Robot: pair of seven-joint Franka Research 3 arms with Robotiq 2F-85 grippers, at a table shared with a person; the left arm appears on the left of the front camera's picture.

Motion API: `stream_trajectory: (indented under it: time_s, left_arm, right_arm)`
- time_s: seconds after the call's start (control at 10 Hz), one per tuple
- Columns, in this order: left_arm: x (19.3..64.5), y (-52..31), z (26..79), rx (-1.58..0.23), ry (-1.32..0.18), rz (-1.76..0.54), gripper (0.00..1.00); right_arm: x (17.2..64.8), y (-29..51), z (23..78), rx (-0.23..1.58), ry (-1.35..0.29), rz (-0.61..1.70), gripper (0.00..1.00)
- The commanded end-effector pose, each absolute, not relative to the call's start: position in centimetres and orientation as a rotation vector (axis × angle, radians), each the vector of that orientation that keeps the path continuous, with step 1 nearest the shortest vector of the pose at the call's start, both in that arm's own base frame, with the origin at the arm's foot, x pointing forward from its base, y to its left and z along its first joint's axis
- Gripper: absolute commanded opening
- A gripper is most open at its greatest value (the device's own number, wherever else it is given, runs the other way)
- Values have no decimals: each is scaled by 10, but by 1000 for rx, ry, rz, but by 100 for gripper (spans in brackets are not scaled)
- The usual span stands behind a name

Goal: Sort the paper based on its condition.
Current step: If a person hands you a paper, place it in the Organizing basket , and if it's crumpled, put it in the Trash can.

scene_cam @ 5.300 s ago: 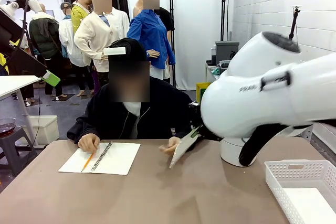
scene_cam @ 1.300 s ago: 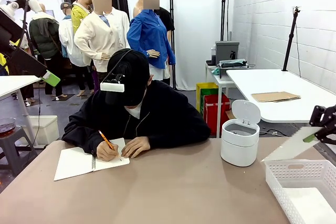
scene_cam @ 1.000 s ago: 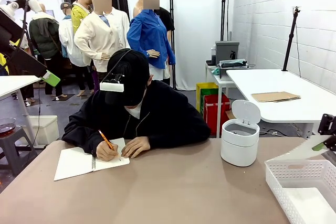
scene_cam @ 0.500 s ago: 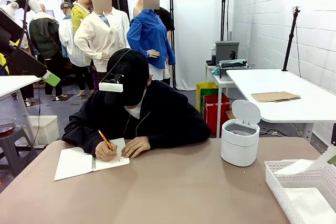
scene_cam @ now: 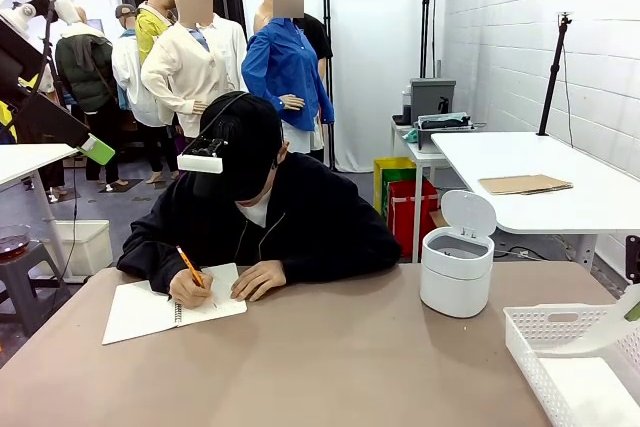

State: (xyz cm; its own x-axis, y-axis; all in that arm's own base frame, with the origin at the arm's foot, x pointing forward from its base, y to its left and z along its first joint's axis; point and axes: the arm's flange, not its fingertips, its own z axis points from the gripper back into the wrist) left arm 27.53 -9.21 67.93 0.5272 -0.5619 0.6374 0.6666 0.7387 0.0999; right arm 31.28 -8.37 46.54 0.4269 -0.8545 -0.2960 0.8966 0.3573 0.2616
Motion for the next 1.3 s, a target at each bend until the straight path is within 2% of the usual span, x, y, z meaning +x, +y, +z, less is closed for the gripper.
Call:
stream_trajectory:
  time_s: [0.0, 0.1, 0.7, 0.8, 1.1, 1.2]
  left_arm:
    - [275, -91, 679, -164, -698, -739, 100]
    - [275, -91, 679, -164, -698, -739, 100]
    - [275, -91, 679, -164, -698, -739, 100]
    - [275, -91, 679, -164, -698, -739, 100]
    - [275, -91, 679, -164, -698, -739, 100]
    - [275, -91, 679, -164, -698, -739, 100]
  right_arm:
    - [212, -27, 347, 318, 26, -1215, 0]
    - [219, -28, 342, 289, -37, -1221, 0]
    - [246, -32, 324, 281, -44, -1279, 0]
    - [358, -78, 439, 294, -25, -1249, 0]
    - [364, -78, 430, 298, -18, -1253, 0]
    - [369, -78, 438, 350, -64, -1224, 0]
